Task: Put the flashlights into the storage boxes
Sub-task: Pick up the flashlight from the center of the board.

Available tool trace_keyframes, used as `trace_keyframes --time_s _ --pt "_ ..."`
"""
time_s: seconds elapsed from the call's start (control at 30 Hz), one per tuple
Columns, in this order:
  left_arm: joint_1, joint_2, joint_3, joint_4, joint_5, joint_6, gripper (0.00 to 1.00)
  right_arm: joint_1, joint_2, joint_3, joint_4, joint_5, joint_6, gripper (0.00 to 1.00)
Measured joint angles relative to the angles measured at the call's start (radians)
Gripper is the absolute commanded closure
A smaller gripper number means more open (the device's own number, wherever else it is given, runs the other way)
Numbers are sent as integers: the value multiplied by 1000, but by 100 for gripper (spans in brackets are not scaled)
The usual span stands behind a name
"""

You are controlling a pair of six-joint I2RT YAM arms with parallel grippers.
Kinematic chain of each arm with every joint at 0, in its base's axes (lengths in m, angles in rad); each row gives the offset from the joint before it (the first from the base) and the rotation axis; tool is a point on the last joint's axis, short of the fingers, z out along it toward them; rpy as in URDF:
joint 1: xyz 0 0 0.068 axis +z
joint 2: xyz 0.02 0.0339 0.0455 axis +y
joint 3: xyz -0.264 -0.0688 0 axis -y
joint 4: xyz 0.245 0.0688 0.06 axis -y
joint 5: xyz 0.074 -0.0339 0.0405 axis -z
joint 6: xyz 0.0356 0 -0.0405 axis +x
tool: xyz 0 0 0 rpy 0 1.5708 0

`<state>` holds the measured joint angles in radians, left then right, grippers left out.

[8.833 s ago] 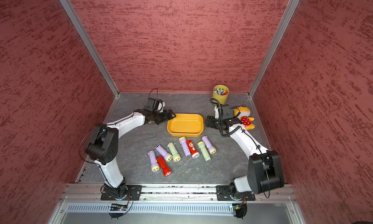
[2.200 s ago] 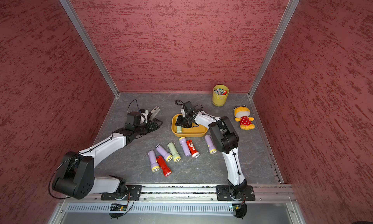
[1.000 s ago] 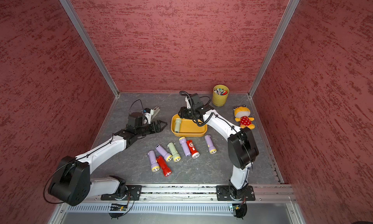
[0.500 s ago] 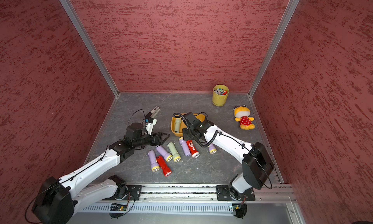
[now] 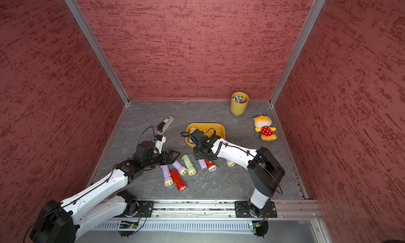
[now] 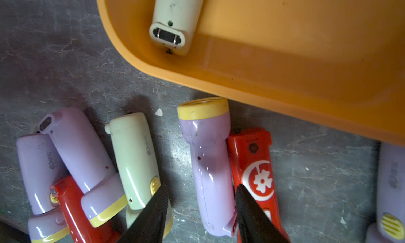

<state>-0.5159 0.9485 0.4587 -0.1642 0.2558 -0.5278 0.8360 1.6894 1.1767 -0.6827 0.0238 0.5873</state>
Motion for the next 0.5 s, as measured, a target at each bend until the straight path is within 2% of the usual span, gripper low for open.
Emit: trace_keyframes --time_s 0.5 --pt "0 14 -1 4 -15 1 6 0 80 0 38 6 0 46"
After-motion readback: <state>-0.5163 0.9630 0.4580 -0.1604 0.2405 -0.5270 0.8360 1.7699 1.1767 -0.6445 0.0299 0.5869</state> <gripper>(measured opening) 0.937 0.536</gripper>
